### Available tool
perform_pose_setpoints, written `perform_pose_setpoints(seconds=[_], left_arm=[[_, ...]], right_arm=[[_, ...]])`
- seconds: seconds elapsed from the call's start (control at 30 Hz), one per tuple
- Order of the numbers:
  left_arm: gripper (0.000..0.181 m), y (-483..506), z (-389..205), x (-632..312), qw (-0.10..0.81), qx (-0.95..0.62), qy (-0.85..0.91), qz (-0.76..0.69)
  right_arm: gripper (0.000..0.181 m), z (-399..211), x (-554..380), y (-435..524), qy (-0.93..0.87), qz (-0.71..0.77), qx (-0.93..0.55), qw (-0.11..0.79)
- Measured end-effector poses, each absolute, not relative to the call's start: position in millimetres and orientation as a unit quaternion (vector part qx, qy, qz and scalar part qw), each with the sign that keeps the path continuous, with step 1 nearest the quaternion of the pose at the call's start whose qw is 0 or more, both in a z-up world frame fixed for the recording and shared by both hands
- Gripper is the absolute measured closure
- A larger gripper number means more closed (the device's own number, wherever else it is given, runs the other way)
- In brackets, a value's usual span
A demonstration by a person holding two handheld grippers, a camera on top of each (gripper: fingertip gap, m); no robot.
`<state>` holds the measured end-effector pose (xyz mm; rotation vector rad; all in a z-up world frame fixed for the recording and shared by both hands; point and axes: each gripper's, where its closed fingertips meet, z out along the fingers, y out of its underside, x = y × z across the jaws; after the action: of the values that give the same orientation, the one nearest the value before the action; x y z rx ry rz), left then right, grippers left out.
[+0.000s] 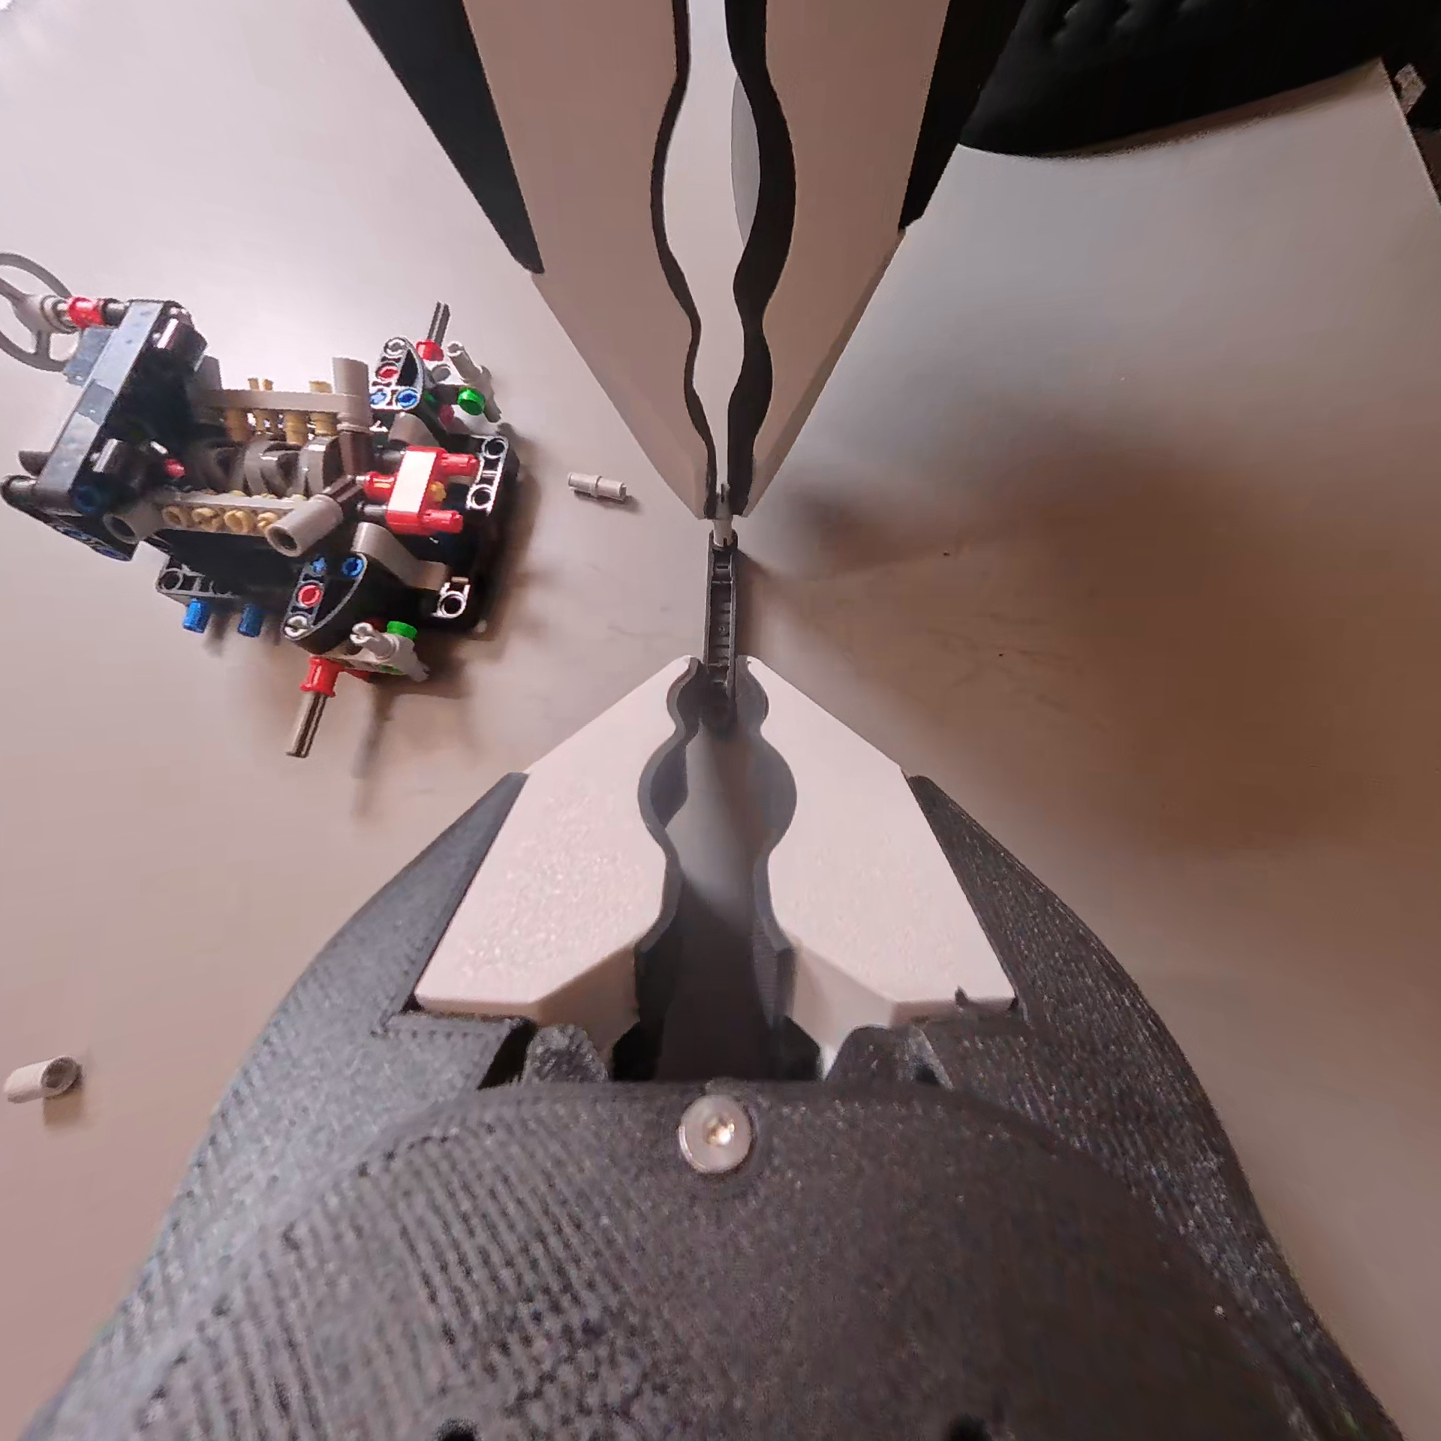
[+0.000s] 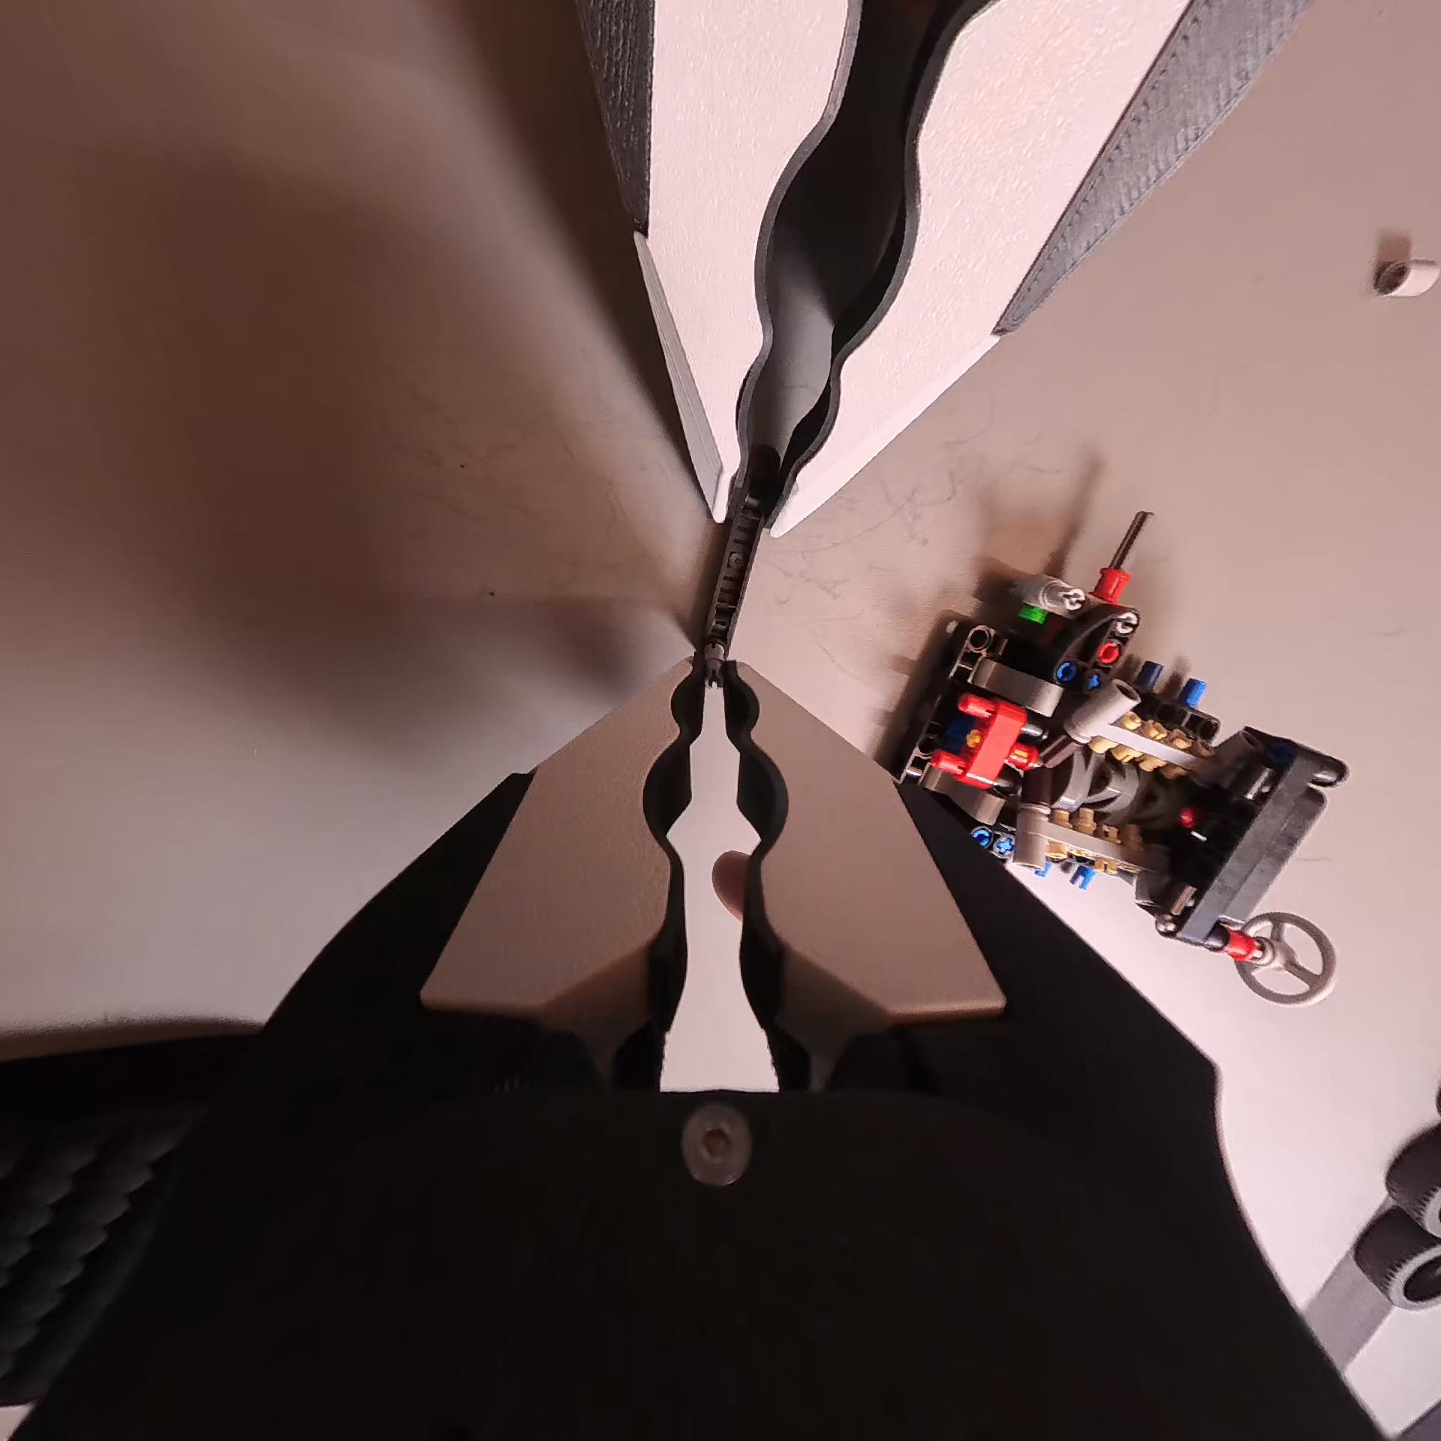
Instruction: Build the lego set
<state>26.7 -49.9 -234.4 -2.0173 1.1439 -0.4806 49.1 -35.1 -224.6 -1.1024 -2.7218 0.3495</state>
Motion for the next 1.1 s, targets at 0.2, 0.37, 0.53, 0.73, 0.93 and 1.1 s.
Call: perform_pose_setpoints(seconds=[0.2,0.37,0.53,0.73,0.93,1.1], left_arm=[[0.175,-49.0,-234.4,27.6,0.378,-0.785,0.454,-0.188],[0.175,-49.0,-234.5,27.3,0.375,-0.778,0.465,-0.193],[0.175,-49.0,-234.6,27.5,0.372,-0.778,0.465,-0.198],[0.175,-48.6,-234.5,27.4,0.370,-0.780,0.462,-0.204],[0.175,-48.4,-234.6,27.5,0.365,-0.780,0.461,-0.212],[0.175,-48.3,-234.5,27.4,0.361,-0.780,0.461,-0.220]], right_arm=[[0.178,-224.6,49.0,-34.6,-0.931,0.085,-0.346,0.078],[0.178,-224.9,49.0,-34.8,-0.949,0.051,-0.307,0.061],[0.178,-225.2,48.9,-35.3,-0.953,0.049,-0.294,0.045],[0.178,-225.3,49.3,-35.0,-0.959,0.038,-0.277,0.033],[0.178,-225.7,50.7,-34.3,-0.968,0.017,-0.252,0.006],[0.178,-226.0,51.0,-34.6,-0.977,-0.004,-0.213,-0.003]])
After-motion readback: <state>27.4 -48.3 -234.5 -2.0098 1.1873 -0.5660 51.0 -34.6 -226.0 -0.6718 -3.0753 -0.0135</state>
